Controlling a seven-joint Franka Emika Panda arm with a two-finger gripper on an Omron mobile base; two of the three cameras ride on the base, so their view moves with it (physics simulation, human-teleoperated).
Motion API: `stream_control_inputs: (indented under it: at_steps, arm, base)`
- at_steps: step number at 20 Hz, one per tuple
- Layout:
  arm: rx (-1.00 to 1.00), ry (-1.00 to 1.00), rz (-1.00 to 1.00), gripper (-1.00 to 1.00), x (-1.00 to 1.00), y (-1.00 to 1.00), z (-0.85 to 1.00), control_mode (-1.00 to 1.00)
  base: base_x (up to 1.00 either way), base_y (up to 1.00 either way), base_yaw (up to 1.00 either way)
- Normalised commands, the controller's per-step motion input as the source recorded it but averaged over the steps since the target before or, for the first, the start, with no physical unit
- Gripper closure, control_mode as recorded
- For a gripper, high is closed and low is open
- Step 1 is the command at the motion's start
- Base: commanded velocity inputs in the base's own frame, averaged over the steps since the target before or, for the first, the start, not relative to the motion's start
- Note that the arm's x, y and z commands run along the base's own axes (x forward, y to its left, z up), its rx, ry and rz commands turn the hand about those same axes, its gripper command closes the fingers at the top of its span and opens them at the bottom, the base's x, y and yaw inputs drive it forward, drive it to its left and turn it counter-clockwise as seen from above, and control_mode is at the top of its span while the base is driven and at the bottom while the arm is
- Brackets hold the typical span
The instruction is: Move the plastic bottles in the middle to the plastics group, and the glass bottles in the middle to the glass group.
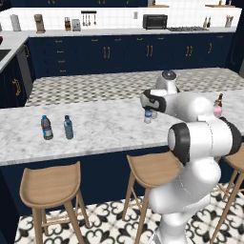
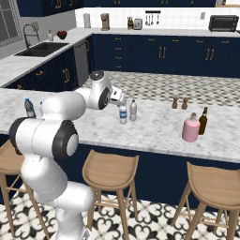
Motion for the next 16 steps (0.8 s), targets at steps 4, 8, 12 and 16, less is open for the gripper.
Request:
stream_control_inputs:
  at_steps: [4,8,12,16]
  arm:
    - [0.00,0.07,-0.06,-1.00,0.41,0.00,-0.01,-1.00]
    - [-0.03,0.09,0.00,-1.00,0.60,-0.06,-0.37,-1.00]
    - [0.02,-0.03,0.00,-1.00,0.42,-0.17,-0.73,-1.00]
    - [0.01,-0.04,0.00,-1.00,0.37,-0.26,-0.23,-1.00]
  base:
    - [0.00,0.00,0.00]
    - [0.00,0.00,0.00]
    - [0.00,0.00,0.00]
    - [0.00,0.00,0.00]
